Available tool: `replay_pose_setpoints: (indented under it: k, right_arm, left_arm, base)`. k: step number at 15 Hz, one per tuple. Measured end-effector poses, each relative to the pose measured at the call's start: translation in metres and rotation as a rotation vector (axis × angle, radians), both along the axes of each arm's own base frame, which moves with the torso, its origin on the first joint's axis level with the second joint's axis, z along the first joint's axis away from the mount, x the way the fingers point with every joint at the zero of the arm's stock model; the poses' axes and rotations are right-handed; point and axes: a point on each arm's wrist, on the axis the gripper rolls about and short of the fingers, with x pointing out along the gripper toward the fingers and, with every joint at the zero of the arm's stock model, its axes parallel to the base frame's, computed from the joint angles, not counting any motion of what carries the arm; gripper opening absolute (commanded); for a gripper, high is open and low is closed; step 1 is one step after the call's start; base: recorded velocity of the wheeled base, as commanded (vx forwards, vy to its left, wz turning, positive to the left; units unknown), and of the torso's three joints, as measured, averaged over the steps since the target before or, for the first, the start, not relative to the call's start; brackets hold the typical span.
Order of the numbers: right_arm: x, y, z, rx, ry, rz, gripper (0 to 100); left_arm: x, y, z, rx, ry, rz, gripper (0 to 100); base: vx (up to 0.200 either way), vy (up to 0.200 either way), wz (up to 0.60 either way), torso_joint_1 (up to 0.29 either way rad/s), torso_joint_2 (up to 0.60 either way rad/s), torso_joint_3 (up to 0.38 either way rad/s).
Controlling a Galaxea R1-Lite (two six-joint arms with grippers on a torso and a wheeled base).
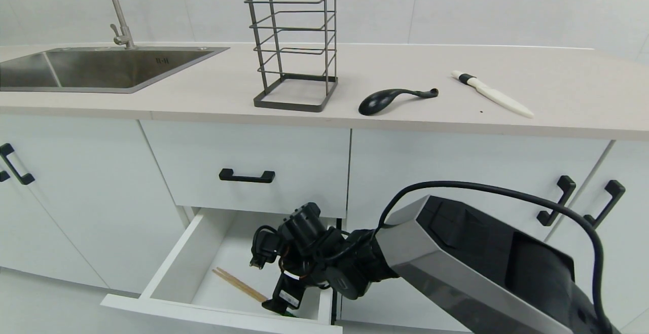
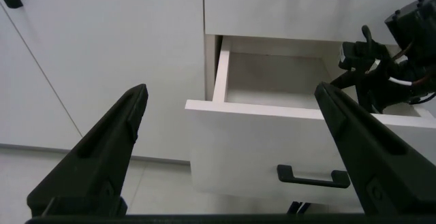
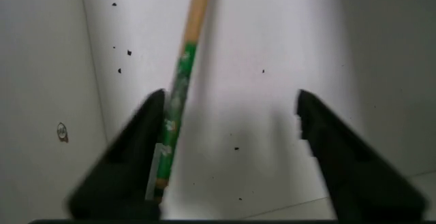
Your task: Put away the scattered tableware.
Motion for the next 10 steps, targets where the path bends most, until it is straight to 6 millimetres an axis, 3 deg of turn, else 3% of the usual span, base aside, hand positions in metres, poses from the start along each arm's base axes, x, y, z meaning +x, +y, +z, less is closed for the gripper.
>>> replay_pose_setpoints:
  k: [10]
  right_arm:
    - [-0.02,-0.004,0.066,0.062,-0.084,0.023,100]
  left_arm:
    - [0.0,0.0,0.0,0.0,0.0,0.0,100]
  base:
    - [0.0,0.0,0.0,0.0,0.0,0.0]
